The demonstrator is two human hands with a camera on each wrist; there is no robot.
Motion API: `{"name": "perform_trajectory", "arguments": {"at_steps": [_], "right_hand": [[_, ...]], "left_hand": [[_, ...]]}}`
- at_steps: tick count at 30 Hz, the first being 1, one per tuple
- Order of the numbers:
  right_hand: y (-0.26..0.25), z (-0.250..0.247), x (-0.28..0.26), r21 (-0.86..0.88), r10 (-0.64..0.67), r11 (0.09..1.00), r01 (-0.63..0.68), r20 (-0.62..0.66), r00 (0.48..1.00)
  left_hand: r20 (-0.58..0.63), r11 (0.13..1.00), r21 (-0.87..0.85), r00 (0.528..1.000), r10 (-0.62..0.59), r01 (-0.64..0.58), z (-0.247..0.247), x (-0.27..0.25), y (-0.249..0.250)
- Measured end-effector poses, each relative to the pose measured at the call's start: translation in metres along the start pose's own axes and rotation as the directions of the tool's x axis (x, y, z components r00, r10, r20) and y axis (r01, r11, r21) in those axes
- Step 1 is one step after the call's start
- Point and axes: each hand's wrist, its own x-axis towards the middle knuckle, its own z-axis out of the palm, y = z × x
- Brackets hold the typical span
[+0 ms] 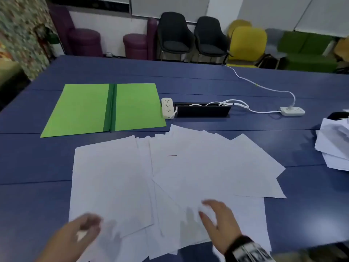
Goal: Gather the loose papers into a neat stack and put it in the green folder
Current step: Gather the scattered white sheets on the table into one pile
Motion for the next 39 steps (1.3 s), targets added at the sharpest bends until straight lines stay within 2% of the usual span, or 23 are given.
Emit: {"name": "perform_trajectory", "arguments": {"at_steps": [1,2,3,4,5,6,8,10,13,15,16,17,19,21,24,26,28,31,36,39], "right_hand": [[-0.006,0.001,0.012,-0.098,0.112,0.99,-0.104,0.084,0.99],[-0.004,0.014,0.019,-0.214,0.214,0.959,-0.187,0.112,0.97],[0.007,0.037,0.03,-0.311,0.302,0.919,-0.24,0.169,0.938],[0.008,0.046,0.038,-0.329,0.348,0.906,-0.268,0.213,0.913],[0.014,0.057,0.042,-0.378,0.344,0.898,-0.225,0.282,0.896],[0.019,0.064,0.045,-0.418,0.307,0.894,-0.161,0.308,0.901],[0.026,0.071,0.048,-0.464,0.213,0.885,-0.024,0.359,0.908],[0.029,0.073,0.043,-0.41,0.126,0.91,0.064,0.42,0.899],[0.026,0.072,0.042,-0.27,0.059,0.96,0.068,0.434,0.899],[0.028,0.07,0.044,-0.271,0.07,0.963,0.008,0.275,0.959],[0.03,0.066,0.047,-0.256,0.14,0.962,-0.095,0.162,0.977],[0.03,0.062,0.05,-0.248,0.226,0.948,-0.199,0.085,0.97],[0.031,0.058,0.055,-0.288,0.339,0.907,-0.309,0.061,0.939],[0.031,0.056,0.063,-0.338,0.369,0.883,-0.326,0.07,0.927],[0.037,0.051,0.079,-0.182,0.422,0.9,-0.396,0.134,0.897],[0.042,0.045,0.088,-0.16,0.439,0.897,-0.411,0.226,0.87],[0.048,0.042,0.094,-0.157,0.446,0.895,-0.418,0.272,0.853],[0.057,0.037,0.1,-0.048,0.464,0.882,-0.468,0.252,0.849],[0.053,0.05,0.096,0.168,0.438,0.864,-0.474,0.21,0.874],[0.049,0.066,0.09,0.301,0.414,0.832,-0.467,0.223,0.882]], "left_hand": [[-0.041,0.995,0.062,0.996,-0.074,0.076,0.018,0.009,0.016],[-0.08,0.98,0.126,0.986,-0.145,0.154,0.022,0.017,0.02],[-0.034,0.94,0.231,0.968,-0.25,0.251,0.03,0.027,0.021],[-0.032,0.896,0.301,0.943,-0.331,0.325,0.036,0.033,0.021],[-0.013,0.856,0.376,0.926,-0.377,0.354,0.041,0.042,0.018],[-0.014,0.83,0.414,0.914,-0.405,0.374,0.045,0.047,0.018],[0.028,0.811,0.488,0.923,-0.385,0.324,0.058,0.047,0.025],[0.097,0.817,0.531,0.941,-0.324,0.226,0.067,0.042,0.037],[0.148,0.853,0.512,0.969,-0.197,0.096,0.072,0.042,0.044],[0.029,0.907,0.407,0.99,-0.136,0.112,0.065,0.043,0.045],[-0.062,0.941,0.301,0.988,-0.14,0.152,0.059,0.045,0.046],[-0.142,0.968,0.179,0.978,-0.154,0.178,0.055,0.048,0.043],[-0.21,0.973,-0.042,0.95,-0.232,0.228,0.045,0.055,0.039],[-0.194,0.939,-0.206,0.929,-0.315,0.275,0.038,0.061,0.035],[-0.122,0.855,-0.436,0.922,-0.367,0.282,0.026,0.066,0.026],[-0.042,0.778,-0.562,0.93,-0.366,0.28,0.016,0.065,0.019],[-0.031,0.734,-0.638,0.944,-0.329,0.234,0.003,0.063,0.014],[-0.033,0.671,-0.722,0.961,-0.273,0.166,-0.01,0.06,0.01],[-0.062,0.48,-0.877,0.99,-0.126,0.006,-0.013,0.055,0.021],[-0.036,0.46,-0.888,0.999,-0.039,-0.014,-0.003,0.05,0.035]]}}
